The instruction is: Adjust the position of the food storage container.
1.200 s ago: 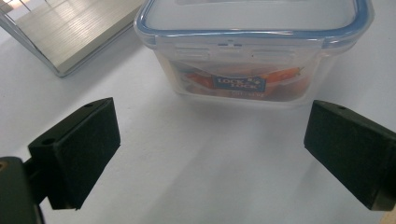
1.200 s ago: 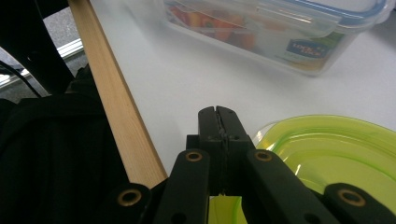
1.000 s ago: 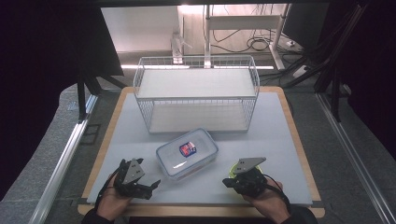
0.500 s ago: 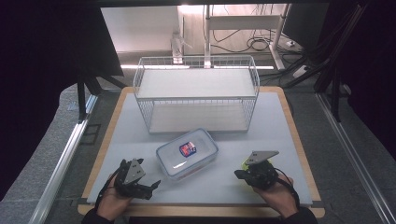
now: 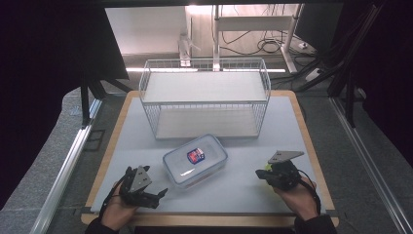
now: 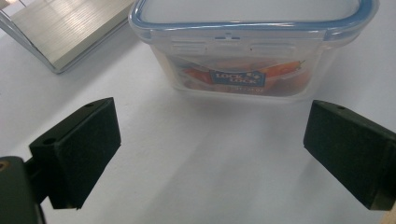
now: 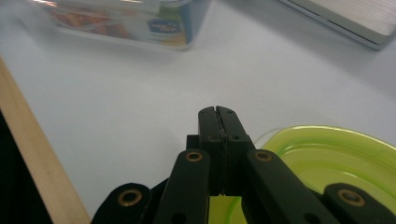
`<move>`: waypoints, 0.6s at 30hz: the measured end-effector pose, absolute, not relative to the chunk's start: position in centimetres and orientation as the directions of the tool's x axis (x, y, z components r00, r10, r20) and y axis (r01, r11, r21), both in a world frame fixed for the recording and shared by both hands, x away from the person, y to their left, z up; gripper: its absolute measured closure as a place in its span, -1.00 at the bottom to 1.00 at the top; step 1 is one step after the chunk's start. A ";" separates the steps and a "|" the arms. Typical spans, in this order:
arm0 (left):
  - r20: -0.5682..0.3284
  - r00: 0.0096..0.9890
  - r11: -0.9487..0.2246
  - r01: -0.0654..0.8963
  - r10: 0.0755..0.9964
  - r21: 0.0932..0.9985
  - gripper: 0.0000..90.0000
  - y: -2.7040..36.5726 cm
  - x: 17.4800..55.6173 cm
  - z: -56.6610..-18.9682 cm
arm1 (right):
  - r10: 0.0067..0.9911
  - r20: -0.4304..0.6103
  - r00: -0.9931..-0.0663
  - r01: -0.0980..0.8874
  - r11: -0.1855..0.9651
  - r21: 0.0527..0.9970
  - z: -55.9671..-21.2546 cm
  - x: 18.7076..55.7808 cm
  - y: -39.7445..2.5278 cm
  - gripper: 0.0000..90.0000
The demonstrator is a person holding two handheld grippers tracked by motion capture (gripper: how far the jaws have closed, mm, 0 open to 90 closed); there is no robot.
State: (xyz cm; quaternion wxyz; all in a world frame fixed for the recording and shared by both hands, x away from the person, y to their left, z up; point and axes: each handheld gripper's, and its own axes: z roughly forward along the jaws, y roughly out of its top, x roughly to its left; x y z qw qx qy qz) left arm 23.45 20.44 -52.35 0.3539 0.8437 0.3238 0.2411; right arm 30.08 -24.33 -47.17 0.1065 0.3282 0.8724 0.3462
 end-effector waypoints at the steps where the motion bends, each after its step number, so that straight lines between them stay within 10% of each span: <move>1: 0.178 0.674 -0.540 0.376 0.717 0.753 -0.92 20.4 23.5 -52.3 | 0.653 0.039 -0.756 0.502 0.541 0.674 -47.2 30.2 -24.6 1.00; 18: 0.162 0.673 -0.531 0.388 0.722 0.753 -0.91 20.4 23.5 -52.4 | 0.751 0.020 -0.660 0.556 0.470 0.685 -46.9 31.6 -28.4 1.00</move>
